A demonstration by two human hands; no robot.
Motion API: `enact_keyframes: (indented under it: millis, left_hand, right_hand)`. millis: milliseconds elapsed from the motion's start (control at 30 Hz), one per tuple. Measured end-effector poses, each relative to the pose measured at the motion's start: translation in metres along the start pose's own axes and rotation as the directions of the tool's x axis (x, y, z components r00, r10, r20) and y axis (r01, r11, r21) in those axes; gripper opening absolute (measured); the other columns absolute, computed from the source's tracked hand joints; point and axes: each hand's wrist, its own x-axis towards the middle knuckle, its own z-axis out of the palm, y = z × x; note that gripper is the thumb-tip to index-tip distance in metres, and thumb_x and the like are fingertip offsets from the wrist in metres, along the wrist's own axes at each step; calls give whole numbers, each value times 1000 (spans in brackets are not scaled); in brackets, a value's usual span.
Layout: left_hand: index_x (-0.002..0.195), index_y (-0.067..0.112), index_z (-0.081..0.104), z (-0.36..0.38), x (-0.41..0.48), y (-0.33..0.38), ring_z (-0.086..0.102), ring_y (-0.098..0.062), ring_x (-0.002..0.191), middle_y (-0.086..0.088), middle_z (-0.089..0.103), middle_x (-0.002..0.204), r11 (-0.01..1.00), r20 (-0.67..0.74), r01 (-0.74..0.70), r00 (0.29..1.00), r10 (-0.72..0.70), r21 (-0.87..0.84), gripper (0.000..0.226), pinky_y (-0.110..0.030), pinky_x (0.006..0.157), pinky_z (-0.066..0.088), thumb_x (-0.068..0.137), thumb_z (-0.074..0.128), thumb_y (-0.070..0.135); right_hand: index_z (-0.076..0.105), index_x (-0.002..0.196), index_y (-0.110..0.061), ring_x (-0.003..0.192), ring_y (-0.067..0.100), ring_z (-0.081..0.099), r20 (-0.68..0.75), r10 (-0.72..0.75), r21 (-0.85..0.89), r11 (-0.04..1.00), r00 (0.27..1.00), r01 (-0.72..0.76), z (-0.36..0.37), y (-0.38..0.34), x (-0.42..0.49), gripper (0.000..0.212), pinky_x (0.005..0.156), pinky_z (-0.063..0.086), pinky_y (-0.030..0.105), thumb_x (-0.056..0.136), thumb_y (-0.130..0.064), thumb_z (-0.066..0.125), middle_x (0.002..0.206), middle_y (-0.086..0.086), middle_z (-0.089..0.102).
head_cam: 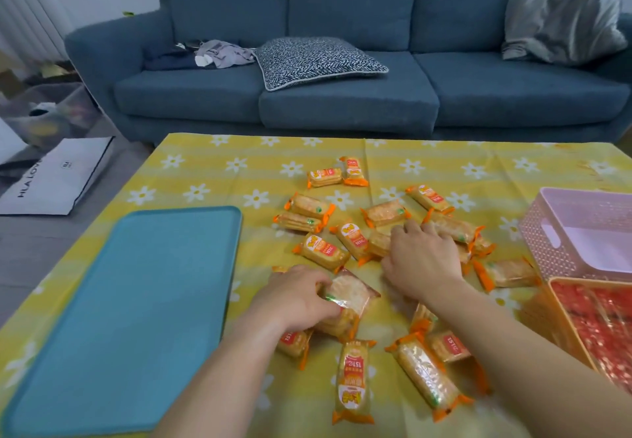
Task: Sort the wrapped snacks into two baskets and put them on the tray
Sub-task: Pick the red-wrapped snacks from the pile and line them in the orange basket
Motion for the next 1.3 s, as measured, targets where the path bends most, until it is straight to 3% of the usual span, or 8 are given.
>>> enact_keyframes:
  millis: [233,367,467,633,767,900,1100,1300]
  left_hand:
    - [120,28,62,5,5,13,41,-31,128,2,49,137,980,-28,52,998,-48,192,36,-42,102,41,91,54,48]
    - [143,25,44,10,8,18,37,-32,136,-1,42,149,976,-114,21,993,4,215,69,-44,110,36,84,64,55]
    - [149,32,32,13,9,27,52,-25,130,1,56,141,989,-192,-150,970,147,0,100,-39,104,44,66,85,45]
    - [111,35,51,15,16,40,65,2,75,18,66,90,824,-414,-278,908,59,-493,66,-17,61,49,60,92,34]
    - [93,33,60,18,24,40,62,4,72,12,70,91,760,-468,-243,879,-90,-603,37,-12,55,40,68,86,26]
    - [78,34,64,19,26,36,63,5,68,15,70,74,732,-449,-204,880,-153,-650,20,-16,54,40,67,81,37]
    - [109,28,69,10,39,34,66,-13,96,9,71,102,710,-384,-161,909,-165,-686,64,-31,78,51,52,69,57]
    - [103,28,68,-4,56,19,68,-13,95,10,72,97,902,-198,-104,980,20,-420,53,-30,83,53,54,70,50]
  right_hand:
    - [51,131,-20,118,32,58,263,-174,226,967,949,114,14,-45,-17,62,88,51,43,87,-62,58,126,8,58]
    - [60,117,-11,107,30,63,255,-144,513,858,956,-8,7,-49,-18,52,83,50,37,78,-42,77,114,10,64]
    - [73,104,-15,90,20,67,129,-228,725,686,965,65,-11,-35,-20,29,69,45,26,77,-27,77,94,3,73]
    - [66,123,-27,97,9,65,-5,-51,863,505,999,30,-17,26,-21,51,87,52,28,80,-54,69,108,-7,70]
    - [36,152,-27,143,38,30,165,193,472,846,967,-249,15,77,4,68,115,26,47,92,-53,55,160,13,29]
    - [12,158,-38,151,42,8,294,261,415,831,919,-369,32,82,21,96,117,24,60,77,-68,56,168,4,0]
    - [25,156,-37,145,24,35,231,-142,503,864,962,7,26,32,13,94,120,20,55,72,-70,51,161,-3,33]
    - [2,160,-34,154,38,0,183,-292,187,948,939,259,39,22,-4,83,120,-1,59,89,-67,30,170,3,3]
